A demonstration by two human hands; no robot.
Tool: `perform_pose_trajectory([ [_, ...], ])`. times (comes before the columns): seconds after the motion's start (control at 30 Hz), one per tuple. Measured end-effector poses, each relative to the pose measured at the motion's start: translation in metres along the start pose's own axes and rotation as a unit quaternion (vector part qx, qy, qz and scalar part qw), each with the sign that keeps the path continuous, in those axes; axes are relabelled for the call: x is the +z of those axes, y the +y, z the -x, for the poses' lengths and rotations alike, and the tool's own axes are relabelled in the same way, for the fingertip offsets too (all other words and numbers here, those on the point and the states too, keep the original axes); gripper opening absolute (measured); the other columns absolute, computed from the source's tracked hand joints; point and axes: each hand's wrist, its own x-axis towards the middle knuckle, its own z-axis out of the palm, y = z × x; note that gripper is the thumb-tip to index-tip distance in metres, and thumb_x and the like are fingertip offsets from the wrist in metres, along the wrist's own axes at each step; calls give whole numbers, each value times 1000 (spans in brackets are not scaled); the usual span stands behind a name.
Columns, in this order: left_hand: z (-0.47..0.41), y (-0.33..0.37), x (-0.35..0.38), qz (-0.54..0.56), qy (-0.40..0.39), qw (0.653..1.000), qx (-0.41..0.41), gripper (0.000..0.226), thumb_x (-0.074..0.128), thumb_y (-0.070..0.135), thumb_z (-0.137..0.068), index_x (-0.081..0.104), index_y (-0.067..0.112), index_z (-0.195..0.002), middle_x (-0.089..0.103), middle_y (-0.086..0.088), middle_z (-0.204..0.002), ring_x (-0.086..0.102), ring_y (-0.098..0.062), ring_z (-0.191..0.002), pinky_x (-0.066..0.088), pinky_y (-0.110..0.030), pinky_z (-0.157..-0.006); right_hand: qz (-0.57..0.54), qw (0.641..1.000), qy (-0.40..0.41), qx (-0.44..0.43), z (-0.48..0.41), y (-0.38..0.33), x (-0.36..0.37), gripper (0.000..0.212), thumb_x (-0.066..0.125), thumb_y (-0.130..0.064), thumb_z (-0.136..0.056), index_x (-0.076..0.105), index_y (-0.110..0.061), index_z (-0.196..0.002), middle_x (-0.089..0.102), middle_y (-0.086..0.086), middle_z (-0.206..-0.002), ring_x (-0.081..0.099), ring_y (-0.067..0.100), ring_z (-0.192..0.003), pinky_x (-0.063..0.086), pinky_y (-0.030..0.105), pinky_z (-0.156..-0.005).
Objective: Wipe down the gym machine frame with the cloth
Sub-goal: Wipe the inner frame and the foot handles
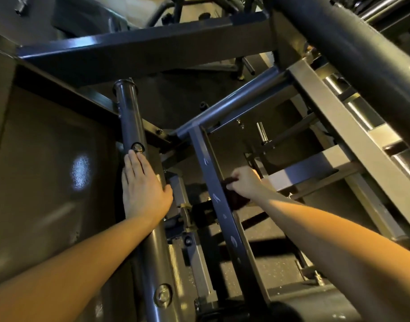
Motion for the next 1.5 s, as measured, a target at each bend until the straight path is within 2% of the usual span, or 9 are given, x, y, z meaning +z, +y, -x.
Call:
perform_pose_trajectory([
  [0.1,43,-3,8,-39,-14,998,36,111,63,53,-91,-7,1,-160,-11,-21,-168,-10,-32,-156,7,-47,-128,-15,998,28,-57,1,-6,-2,16,77,-16,-87,65,-26,-83,66,-6,-87,64,8,-86,47,23,-69],
  [0.3,57,-3,8,-49,-7,997,60,103,63,51,-90,6,1,-161,1,-21,-169,-3,-32,-157,15,-51,-127,161,945,-285,-16,39,43,-13,19,79,-17,-82,64,-27,-88,63,-2,-95,63,18,-95,51,33,-80],
  [0.57,56,-6,17,-71,6,995,65,96,61,48,-92,12,4,-161,-1,-20,-169,-5,-32,-157,10,-49,-127,-2,991,-43,-123,-21,19,-4,20,73,-6,-87,63,-22,-93,63,-2,-100,64,16,-99,56,40,-89],
  [0.7,56,-6,13,-65,5,996,64,95,61,47,-92,12,3,-161,-1,-21,-169,-5,-32,-157,10,-50,-127,46,981,-171,-81,5,33,-11,24,75,-8,-85,62,-25,-97,63,0,-105,65,21,-100,57,38,-85],
  [0.83,58,-4,8,-46,-4,997,62,95,63,45,-92,14,3,-161,-1,-21,-169,-5,-32,-157,12,-52,-127,202,924,-324,-26,58,71,6,28,75,-16,-82,55,-34,-89,59,-1,-107,61,23,-100,51,33,-75],
  [0.97,57,-4,10,-46,4,997,60,94,63,44,-91,15,2,-160,2,-22,-169,-3,-33,-157,13,-53,-127,154,946,-280,-50,48,64,-1,24,70,-12,-88,57,-31,-96,59,-1,-108,63,18,-98,54,30,-76],
  [1.13,56,-5,15,-56,18,996,61,92,61,44,-93,15,2,-160,2,-22,-169,-2,-33,-157,11,-51,-128,47,989,-59,-129,14,21,-5,15,70,-6,-90,62,-18,-94,62,-1,-99,67,15,-92,57,27,-68],
  [1.37,56,-6,12,-48,16,996,69,93,65,43,-91,18,0,-159,5,-25,-168,0,-36,-157,14,-54,-126,191,930,-311,-31,99,85,15,28,73,-19,-88,54,-39,-91,62,-4,-105,67,15,-91,61,37,-82],
  [1.5,56,-5,14,-56,19,996,66,94,67,43,-90,21,0,-159,7,-25,-168,3,-36,-157,15,-54,-126,209,939,-259,-85,96,79,10,24,72,-20,-90,54,-36,-93,58,-7,-105,61,13,-95,55,29,-79],
])
